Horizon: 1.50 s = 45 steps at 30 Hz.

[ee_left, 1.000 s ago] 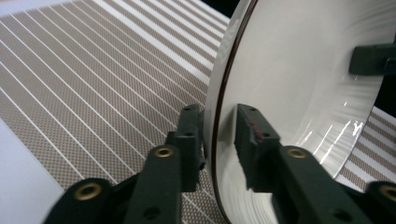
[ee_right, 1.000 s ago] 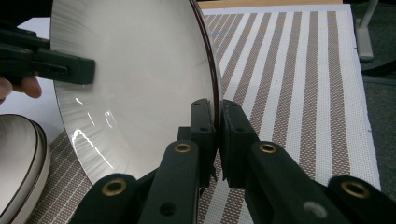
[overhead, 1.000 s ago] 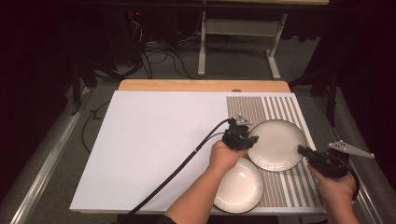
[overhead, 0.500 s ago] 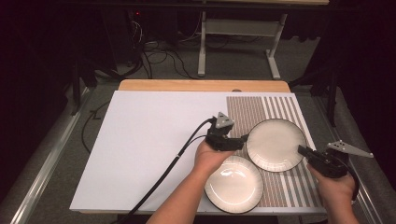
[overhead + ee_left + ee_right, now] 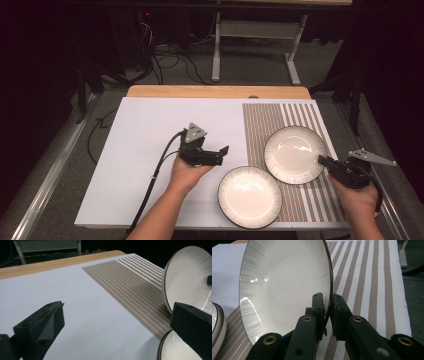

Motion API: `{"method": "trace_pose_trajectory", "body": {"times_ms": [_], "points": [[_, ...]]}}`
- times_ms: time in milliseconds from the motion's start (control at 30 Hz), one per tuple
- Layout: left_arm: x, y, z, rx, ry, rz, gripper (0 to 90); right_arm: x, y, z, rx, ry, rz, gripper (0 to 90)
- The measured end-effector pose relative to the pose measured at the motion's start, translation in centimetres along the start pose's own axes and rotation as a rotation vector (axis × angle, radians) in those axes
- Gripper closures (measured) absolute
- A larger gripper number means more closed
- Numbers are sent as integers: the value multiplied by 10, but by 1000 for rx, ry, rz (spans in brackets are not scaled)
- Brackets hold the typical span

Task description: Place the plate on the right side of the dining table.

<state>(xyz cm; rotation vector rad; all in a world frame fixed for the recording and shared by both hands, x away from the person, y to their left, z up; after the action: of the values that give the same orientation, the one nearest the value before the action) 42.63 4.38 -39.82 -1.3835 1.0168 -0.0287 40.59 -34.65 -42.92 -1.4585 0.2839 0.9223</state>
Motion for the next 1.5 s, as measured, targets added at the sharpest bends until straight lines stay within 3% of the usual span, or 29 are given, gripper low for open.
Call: {"method": "trace_pose_trajectory", "body": {"times_ms": [67,367,533,633,767,867,967,1000,1167,1500], "points": [[-16,8,9,-4,-8,-23,1,2,0,-1,0,4,4,833],[-71,50,55,-45,-80,-36,1,12,1,-7,27,24,45,809],[-93,67,69,-39,-120,-41,1,15,1,-8,41,32,56,804],[-103,79,80,-63,-152,-66,1,16,1,-8,60,42,58,799],[-104,89,88,-44,-176,-42,1,20,2,-11,78,51,74,788],[-107,92,93,-56,-212,-66,1,22,1,-12,90,52,77,789],[-109,93,96,-75,-210,-76,1,24,1,-15,98,60,80,799],[-110,93,95,-79,-204,-84,1,25,1,-18,91,85,88,800],[-113,88,86,-65,-177,-114,1,32,1,-25,122,101,105,802],[-105,88,79,-15,-170,-78,1,33,0,-24,106,116,98,803]]}}
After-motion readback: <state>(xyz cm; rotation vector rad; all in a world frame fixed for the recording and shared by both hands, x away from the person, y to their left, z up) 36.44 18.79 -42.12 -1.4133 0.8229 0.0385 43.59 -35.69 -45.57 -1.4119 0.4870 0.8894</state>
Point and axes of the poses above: each handheld gripper's, and its own axes: x roughly forward along the jaws, y roughly out of its underside, z roughly to its left, the point moved 7 cm from there along x, roughly forward along the jaws, and after that the axes turned 11 degrees about z, right-handed, at the moved point
